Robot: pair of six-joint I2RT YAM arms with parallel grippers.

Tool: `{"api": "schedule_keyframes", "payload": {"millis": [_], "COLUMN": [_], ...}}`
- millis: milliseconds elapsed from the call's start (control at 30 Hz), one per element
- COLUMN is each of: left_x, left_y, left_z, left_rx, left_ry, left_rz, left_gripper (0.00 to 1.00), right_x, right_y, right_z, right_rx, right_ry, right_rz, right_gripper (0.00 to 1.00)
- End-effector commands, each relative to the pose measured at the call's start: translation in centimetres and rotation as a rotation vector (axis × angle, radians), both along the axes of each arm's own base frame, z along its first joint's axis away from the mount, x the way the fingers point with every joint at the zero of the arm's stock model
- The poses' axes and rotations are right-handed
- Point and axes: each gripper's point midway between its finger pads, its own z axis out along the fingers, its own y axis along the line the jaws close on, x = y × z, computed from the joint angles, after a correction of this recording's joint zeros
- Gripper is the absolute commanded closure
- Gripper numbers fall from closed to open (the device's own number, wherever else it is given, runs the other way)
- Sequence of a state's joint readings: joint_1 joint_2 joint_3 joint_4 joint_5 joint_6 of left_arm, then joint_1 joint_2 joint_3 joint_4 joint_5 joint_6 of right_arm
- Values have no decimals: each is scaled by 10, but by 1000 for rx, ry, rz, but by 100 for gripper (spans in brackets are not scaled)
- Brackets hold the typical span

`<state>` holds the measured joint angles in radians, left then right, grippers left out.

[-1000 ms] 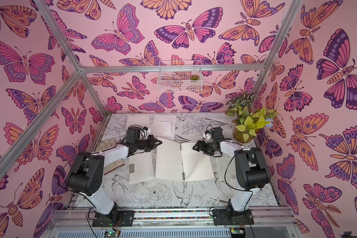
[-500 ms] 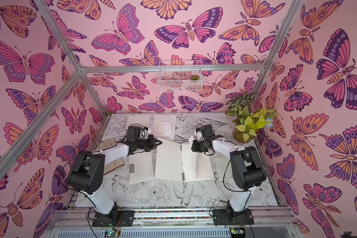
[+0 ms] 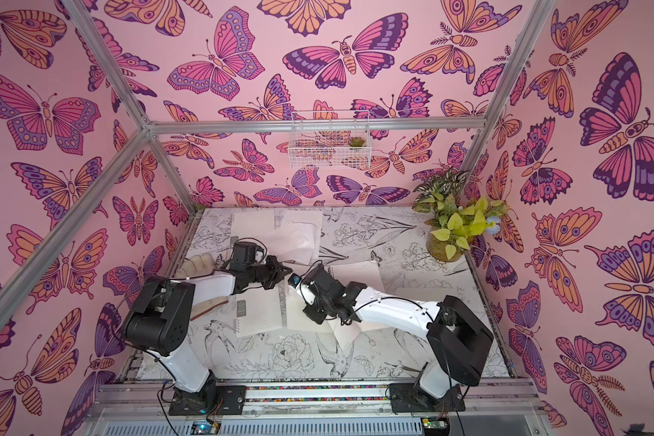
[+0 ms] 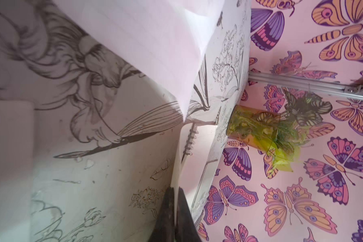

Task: Tear off pages from different notebooks
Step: Tear off the paper from the notebook.

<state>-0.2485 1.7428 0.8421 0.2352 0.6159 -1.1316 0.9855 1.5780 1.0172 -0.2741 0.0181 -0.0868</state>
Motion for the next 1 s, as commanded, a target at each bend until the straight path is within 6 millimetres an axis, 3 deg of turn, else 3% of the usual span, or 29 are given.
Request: {"api": "schedule_keyframes", "payload": {"millis": [0, 100, 200, 267, 333, 433, 633, 767, 967], "left_x": [12, 14, 14, 15, 15, 16, 14, 15, 16], "left_y": [12, 15, 17, 18, 17, 17, 20, 21, 18], "left_z": [10, 12, 12, 14, 15, 15, 14, 24, 60], "left_rx": [-2, 3, 14, 24, 25, 32, 53, 67, 163], "left_ry": [-34, -42, -46, -51, -53, -55, -59, -87, -170], "left_rz": [104, 111, 105, 95, 85, 81, 77, 63, 57], "left_gripper": [100, 100, 100, 100, 100, 100, 100, 100, 97], "right_x": [-14, -47, -90, -119, -135, -146, -119, -49, 46], "right_y": [-2, 7, 16, 16, 10, -8, -43, -75, -124], "right_z": [-17, -9, 26, 61, 87, 109, 135, 126, 99], "right_rx": [-84, -37, 125, 283, 395, 453, 475, 387, 435], "right_ry": [-28, 50, 143, 209, 228, 215, 23, -150, -54], "right_rz": [62, 137, 250, 332, 365, 367, 188, -144, -556], "right_gripper": [100, 100, 100, 100, 100, 100, 100, 100, 100]}}
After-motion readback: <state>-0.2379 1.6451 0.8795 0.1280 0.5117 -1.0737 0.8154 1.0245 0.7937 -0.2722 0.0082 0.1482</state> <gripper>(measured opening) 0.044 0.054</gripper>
